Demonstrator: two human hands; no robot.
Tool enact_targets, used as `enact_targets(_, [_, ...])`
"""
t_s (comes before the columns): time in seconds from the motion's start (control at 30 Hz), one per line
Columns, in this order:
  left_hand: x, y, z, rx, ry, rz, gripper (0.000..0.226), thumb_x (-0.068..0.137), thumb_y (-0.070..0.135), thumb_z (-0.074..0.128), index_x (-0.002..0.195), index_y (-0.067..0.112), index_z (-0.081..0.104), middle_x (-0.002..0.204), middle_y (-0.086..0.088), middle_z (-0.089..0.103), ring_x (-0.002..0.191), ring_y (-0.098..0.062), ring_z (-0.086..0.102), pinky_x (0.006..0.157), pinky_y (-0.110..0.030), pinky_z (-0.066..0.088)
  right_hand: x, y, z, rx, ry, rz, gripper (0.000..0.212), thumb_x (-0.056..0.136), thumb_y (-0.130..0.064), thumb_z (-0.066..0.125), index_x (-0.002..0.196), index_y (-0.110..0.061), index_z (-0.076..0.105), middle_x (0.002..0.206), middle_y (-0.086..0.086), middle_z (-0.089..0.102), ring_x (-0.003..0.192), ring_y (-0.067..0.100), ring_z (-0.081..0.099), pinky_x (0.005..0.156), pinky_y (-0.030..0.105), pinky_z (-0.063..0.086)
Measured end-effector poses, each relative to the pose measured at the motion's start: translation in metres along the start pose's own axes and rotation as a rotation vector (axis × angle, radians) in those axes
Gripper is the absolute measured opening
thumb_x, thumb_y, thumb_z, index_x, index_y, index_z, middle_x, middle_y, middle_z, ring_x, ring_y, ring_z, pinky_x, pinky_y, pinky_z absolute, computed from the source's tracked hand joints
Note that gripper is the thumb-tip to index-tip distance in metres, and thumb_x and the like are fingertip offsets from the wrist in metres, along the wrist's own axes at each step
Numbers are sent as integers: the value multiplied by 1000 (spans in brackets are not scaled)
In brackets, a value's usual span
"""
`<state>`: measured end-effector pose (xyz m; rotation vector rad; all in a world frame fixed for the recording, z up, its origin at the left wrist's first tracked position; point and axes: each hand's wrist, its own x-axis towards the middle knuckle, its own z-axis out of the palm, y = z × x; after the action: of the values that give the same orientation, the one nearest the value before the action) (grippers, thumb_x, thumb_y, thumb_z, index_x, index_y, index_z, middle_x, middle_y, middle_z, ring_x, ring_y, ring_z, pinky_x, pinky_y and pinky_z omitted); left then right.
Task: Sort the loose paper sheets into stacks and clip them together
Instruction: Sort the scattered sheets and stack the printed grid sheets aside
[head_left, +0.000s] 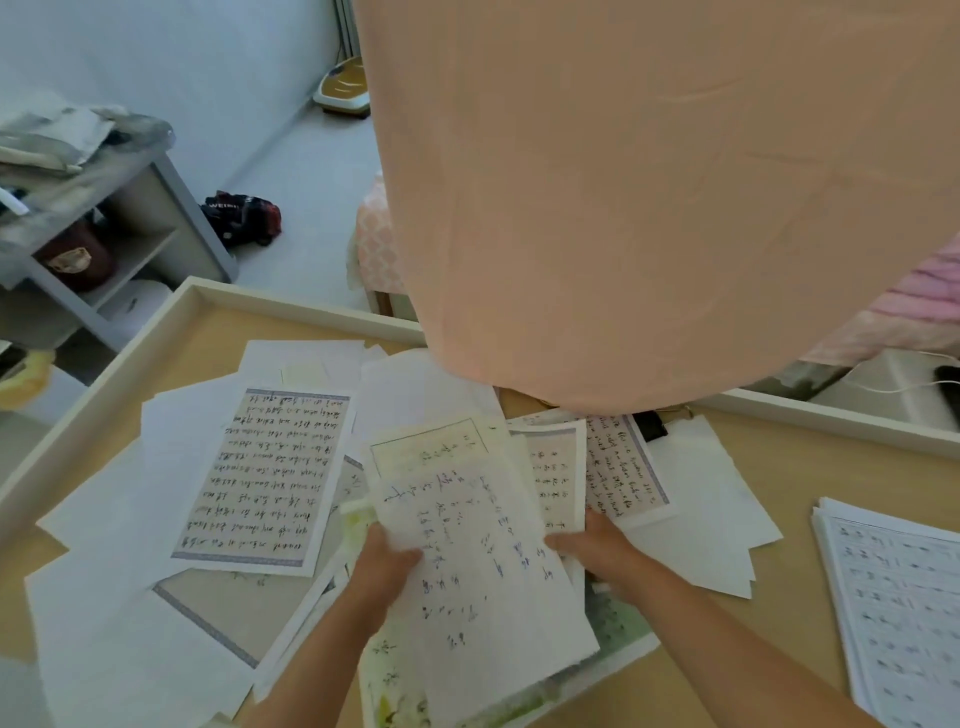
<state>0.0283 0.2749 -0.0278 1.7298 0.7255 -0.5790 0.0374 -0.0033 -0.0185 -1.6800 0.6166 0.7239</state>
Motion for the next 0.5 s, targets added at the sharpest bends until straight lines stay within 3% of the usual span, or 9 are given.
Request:
enact_targets(0.07, [-7, 7, 16, 109, -144, 37, 36, 96, 7, 56, 123, 22, 38, 125, -6, 54, 104, -24, 55, 78, -33, 51, 0, 6, -8, 122, 9, 36, 35, 88, -32, 73, 121, -23, 63, 112, -1, 71, 103, 18, 66, 86, 32, 54])
enact_targets(0.17, [-10, 7, 39, 312, -307, 97, 34, 98, 22, 56, 129, 19, 44, 131, 0, 54, 111, -20, 56, 89, -32, 52, 2, 17, -16, -44, 89, -3, 46, 79, -17, 82, 120, -20, 62, 108, -1, 69, 99, 17, 65, 84, 31, 54])
enact_targets(0.2, [-8, 6, 44, 398, -292, 142, 34, 98, 28, 55, 130, 18, 48, 128, 0, 58, 108, -19, 58, 92, -33, 52, 0, 20, -18, -117, 114, -17, 49, 77, -11, 82, 121, -18, 61, 108, -2, 68, 99, 16, 64, 82, 28, 52])
enact_targets(0.27, [-4, 11, 42, 526, -104, 257, 32, 97, 26, 57, 128, 20, 53, 123, 0, 61, 102, -17, 59, 91, -32, 51, -5, 24, -23, -159, 170, -43, 47, 79, -5, 79, 120, -17, 60, 103, -4, 66, 95, 15, 61, 77, 24, 48])
enact_targets(0.33, [8, 11, 26, 722, 156, 427, 54, 89, 25, 68, 138, 21, 47, 138, -4, 52, 123, -21, 50, 106, -35, 43, -9, 29, -33, -174, 217, -69, 43, 81, -3, 75, 119, -18, 60, 98, -7, 63, 92, 14, 60, 72, 22, 45])
enact_targets(0.37, [15, 10, 15, 843, 203, 463, 73, 83, 30, 75, 146, 21, 38, 149, -6, 40, 136, -25, 38, 114, -39, 33, -11, 31, -38, -175, 238, -78, 41, 82, -3, 75, 119, -17, 61, 96, -7, 63, 91, 14, 60, 70, 22, 45])
enact_targets(0.43, [29, 11, -5, 1048, 117, 448, 109, 72, 43, 82, 156, 20, 15, 161, -6, 16, 149, -27, 16, 120, -45, 19, -15, 34, -48, -158, 255, -78, 38, 83, -5, 75, 117, -16, 62, 97, -5, 63, 91, 17, 60, 74, 25, 47])
enact_targets(0.5, [38, 17, -16, 1171, 32, 421, 123, 67, 52, 83, 158, 20, 6, 161, -5, 18, 148, -26, 19, 118, -44, 23, -17, 36, -54, -121, 226, -70, 36, 84, -8, 75, 116, -18, 62, 101, -3, 65, 94, 18, 62, 79, 27, 48])
